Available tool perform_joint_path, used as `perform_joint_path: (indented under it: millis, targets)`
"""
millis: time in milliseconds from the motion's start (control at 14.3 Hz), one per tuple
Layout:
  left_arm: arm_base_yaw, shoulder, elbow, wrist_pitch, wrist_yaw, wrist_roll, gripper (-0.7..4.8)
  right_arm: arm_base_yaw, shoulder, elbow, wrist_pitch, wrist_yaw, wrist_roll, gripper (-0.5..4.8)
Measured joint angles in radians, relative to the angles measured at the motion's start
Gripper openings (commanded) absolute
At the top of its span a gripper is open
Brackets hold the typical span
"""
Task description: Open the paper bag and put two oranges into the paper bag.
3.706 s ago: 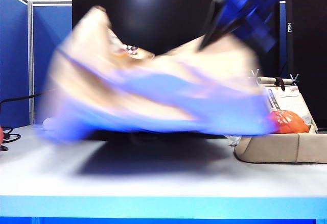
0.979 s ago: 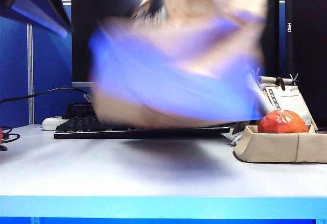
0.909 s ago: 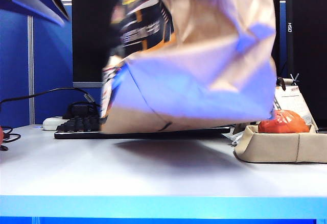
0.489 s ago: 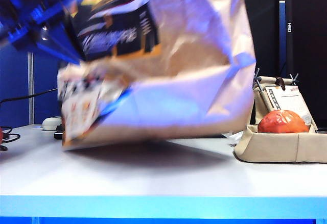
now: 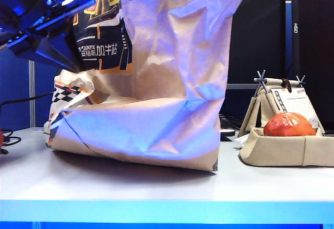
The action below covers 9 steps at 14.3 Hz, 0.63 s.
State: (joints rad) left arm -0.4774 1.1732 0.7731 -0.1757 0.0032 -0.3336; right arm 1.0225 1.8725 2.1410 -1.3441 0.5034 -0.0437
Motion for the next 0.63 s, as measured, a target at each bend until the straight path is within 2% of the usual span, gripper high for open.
perform_joint_path:
  millis: [70,140,350,629]
  targets:
    - [0.000,0.002,0.000,-0.004,-0.010,0.005,0.66,0.009,-0.006,0.002,-0.001,0.006,0.013,4.10]
    - [0.000,0.003,-0.002,-0.024,-0.038,0.020,0.66,0.031,-0.016,0.069,-0.014,0.014,0.029,4.10]
    - [0.000,-0.011,-0.003,-0.059,-0.041,0.027,0.68,0.042,-0.030,0.259,-0.026,0.020,0.030,4.10]
    - [0.000,-0.197,-0.003,-0.099,-0.066,0.029,0.79,0.037,-0.089,0.381,-0.045,0.109,0.038,4.10]
